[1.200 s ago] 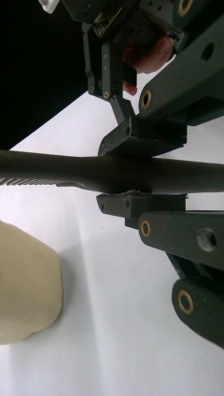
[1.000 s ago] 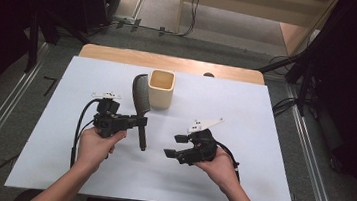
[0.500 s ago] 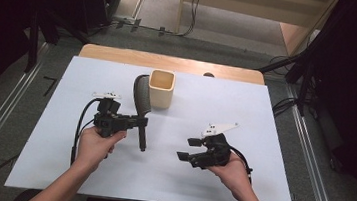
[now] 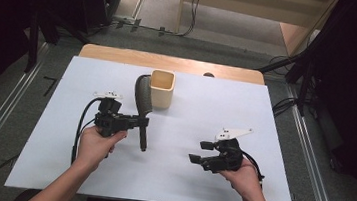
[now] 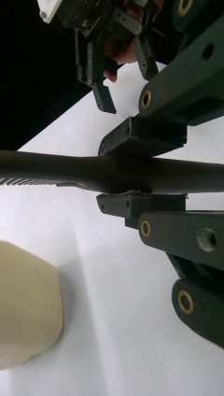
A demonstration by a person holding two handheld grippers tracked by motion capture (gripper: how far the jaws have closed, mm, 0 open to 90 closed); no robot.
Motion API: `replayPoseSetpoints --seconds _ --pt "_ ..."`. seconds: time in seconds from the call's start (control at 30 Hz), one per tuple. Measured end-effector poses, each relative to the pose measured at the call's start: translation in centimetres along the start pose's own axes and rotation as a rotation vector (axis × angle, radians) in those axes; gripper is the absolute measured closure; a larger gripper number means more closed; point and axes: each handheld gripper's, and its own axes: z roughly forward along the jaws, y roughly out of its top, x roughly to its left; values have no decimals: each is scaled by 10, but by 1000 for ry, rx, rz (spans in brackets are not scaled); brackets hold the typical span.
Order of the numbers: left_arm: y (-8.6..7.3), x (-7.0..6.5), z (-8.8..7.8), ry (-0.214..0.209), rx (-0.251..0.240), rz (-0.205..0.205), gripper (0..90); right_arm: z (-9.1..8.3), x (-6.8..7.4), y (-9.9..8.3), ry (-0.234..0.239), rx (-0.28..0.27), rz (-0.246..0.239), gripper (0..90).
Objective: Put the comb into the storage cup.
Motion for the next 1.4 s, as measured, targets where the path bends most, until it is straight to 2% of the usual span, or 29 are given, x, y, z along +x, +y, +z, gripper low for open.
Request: replayPoseSetpoints --seconds 0.2,0.7,1.0,1.13,1.4 --pt "1 -2 2 -11 7 5 737 -7 -4 -10 -31 -2 4 276" --pt "6 -2 3 -26 34 37 737 -20 -11 -31 -78 2 65 272" --pt "18 -1 3 -40 40 60 737 -25 -14 -37 -89 -6 78 272" --pt "24 0 5 -45 61 73 737 -26 -14 -37 -99 -9 77 272" --pt "37 2 7 -48 63 90 737 -25 -14 -37 -92 -5 78 271"
